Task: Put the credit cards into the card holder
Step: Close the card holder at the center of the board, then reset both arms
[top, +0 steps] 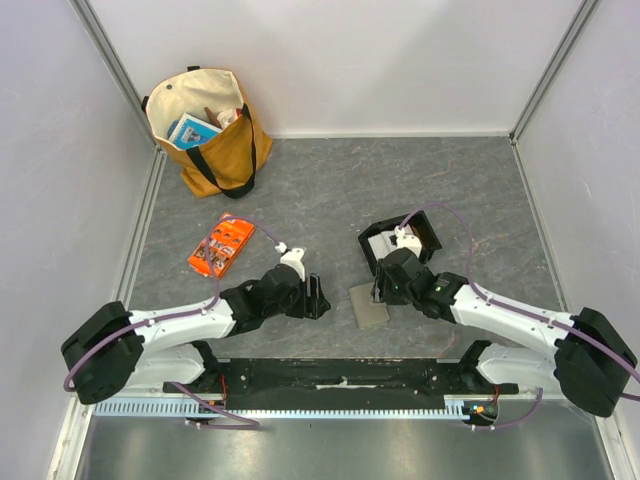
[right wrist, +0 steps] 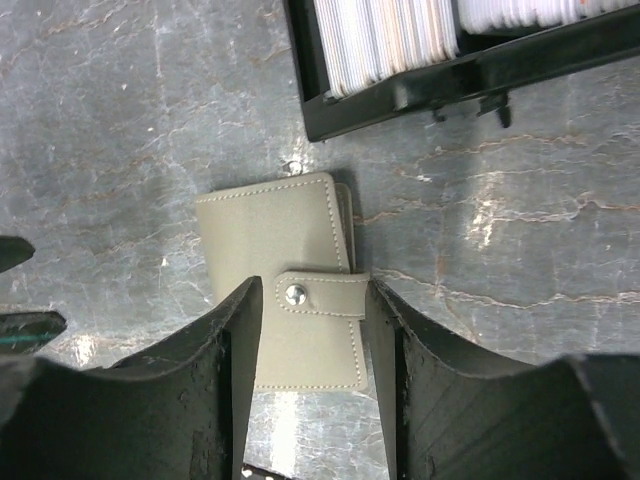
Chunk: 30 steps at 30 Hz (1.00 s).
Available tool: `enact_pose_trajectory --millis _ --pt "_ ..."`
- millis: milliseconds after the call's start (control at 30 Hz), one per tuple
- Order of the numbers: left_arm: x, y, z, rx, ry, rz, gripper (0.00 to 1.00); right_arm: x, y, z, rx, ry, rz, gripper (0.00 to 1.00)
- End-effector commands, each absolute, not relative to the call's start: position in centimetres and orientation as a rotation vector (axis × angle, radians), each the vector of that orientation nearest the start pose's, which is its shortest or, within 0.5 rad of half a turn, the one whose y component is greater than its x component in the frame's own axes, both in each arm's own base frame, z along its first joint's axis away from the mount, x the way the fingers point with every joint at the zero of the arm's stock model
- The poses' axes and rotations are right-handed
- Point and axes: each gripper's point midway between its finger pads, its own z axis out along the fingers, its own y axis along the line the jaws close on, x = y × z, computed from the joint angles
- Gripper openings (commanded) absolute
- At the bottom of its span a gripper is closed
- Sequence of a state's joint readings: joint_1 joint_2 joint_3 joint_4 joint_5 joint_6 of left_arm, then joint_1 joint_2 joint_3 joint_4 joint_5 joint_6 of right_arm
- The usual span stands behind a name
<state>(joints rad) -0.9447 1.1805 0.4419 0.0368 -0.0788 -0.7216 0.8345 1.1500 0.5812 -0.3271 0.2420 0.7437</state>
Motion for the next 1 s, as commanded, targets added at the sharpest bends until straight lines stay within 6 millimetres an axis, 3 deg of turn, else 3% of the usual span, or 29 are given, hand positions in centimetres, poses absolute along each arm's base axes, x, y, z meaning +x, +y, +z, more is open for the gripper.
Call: enact_pose_trajectory --millis 0,133,233,367,433,567,633,800,967 --pt "17.5 -25.9 6.3 0.175 2.375 -0.751 0.74 20.6 18.7 4.8 0.045 2.494 0.331 0.54" --pt "17.1 -25.2 6.5 0.156 2.395 -0.735 0.85 20.0 19.9 3.1 0.003 2.545 0.393 0.54" --pt "16.9 -24.4 6.6 0.125 2.405 -0.713 0.88 19.5 22.1 3.0 0.002 2.574 0.529 0.54" --pt "17.0 -22.6 6.9 0.05 2.421 -0.648 0.9 19.3 24.3 4.8 0.033 2.528 0.684 0.52" --pt "17.1 -22.1 7.2 0.016 2.418 -0.649 0.9 19.4 24.4 5.9 0.031 2.506 0.696 0.51" --pt "17.6 -20.9 7.8 -0.046 2.423 -0.653 0.91 20.8 21.9 8.9 0.066 2.395 0.572 0.58" --pt "18.1 -20.4 8.1 -0.081 2.428 -0.659 0.91 21.8 19.5 10.1 0.107 2.323 0.456 0.64" --pt "19.4 -19.7 9.3 -0.114 2.408 -0.597 0.92 22.7 14.4 10.4 0.227 2.291 0.272 0.88" --pt "20.9 -19.2 10.9 -0.137 2.361 -0.536 0.93 23.3 9.2 11.6 0.395 2.185 0.175 0.98"
